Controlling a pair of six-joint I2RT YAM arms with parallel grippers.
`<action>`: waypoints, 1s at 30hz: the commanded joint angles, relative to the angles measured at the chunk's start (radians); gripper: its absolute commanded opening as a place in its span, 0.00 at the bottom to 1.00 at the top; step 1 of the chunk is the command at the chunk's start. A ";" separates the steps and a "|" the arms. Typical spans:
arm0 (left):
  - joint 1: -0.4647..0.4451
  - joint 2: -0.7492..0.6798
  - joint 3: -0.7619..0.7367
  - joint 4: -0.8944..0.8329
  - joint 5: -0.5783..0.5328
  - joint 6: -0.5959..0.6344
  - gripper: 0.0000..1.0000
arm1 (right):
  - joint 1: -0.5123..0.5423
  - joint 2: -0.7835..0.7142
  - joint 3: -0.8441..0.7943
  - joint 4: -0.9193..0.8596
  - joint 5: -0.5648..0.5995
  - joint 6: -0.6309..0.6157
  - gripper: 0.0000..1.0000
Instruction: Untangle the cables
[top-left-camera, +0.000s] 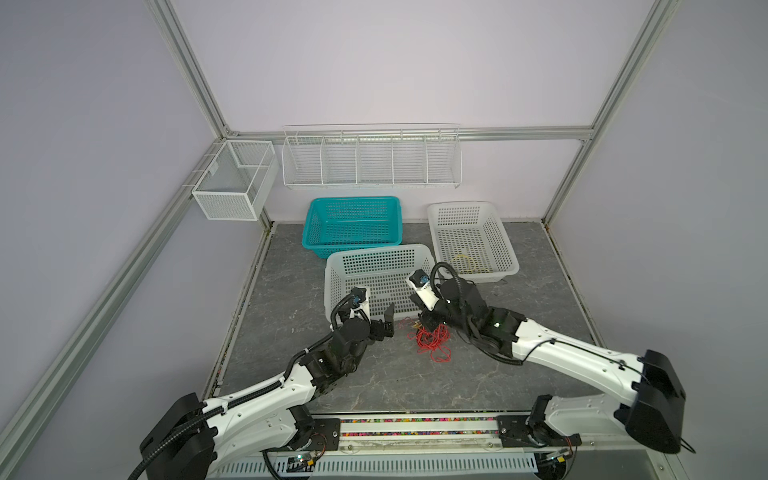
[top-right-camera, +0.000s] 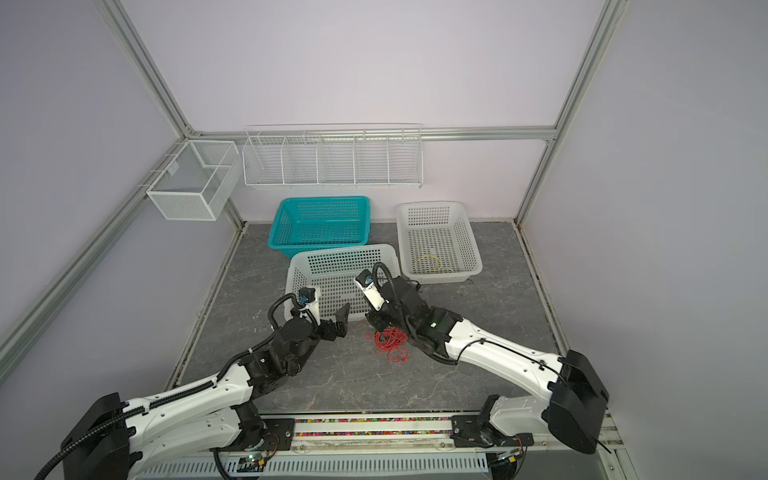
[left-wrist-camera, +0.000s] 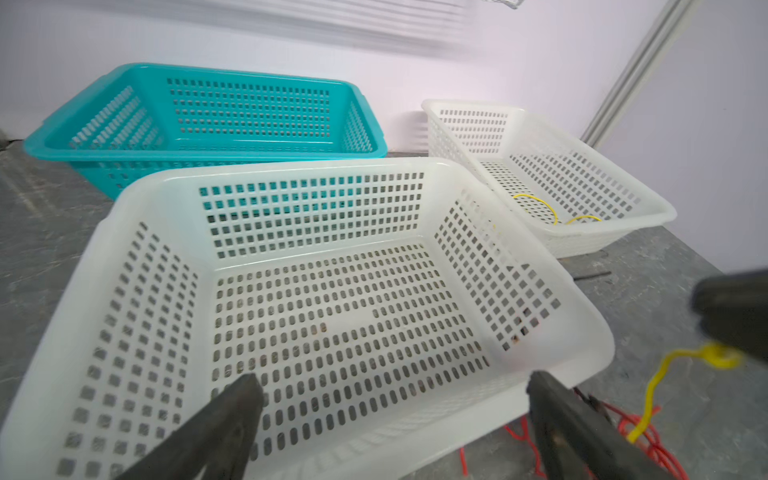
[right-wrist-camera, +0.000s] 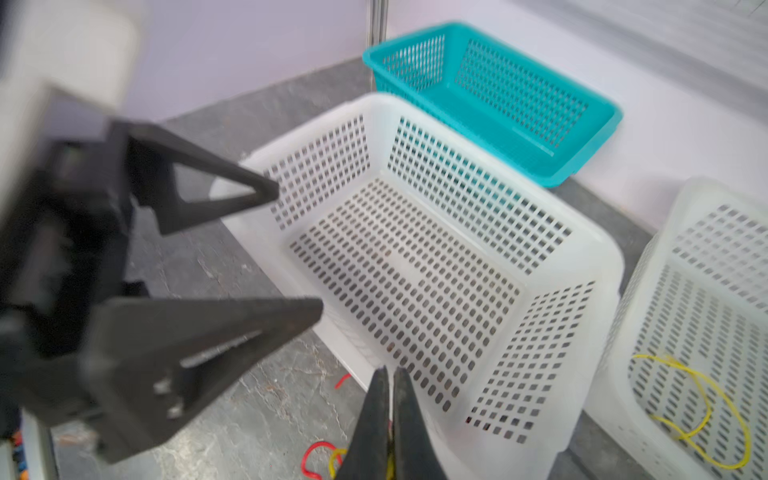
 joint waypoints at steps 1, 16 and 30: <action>0.003 0.039 0.040 0.083 0.118 0.067 0.99 | -0.017 -0.062 0.032 0.019 -0.032 0.009 0.06; 0.003 0.202 0.126 0.180 0.302 0.180 0.99 | -0.044 -0.033 0.082 0.017 0.092 0.031 0.06; 0.008 0.156 0.138 0.144 0.313 0.268 0.99 | -0.108 -0.046 0.072 0.007 0.123 0.083 0.06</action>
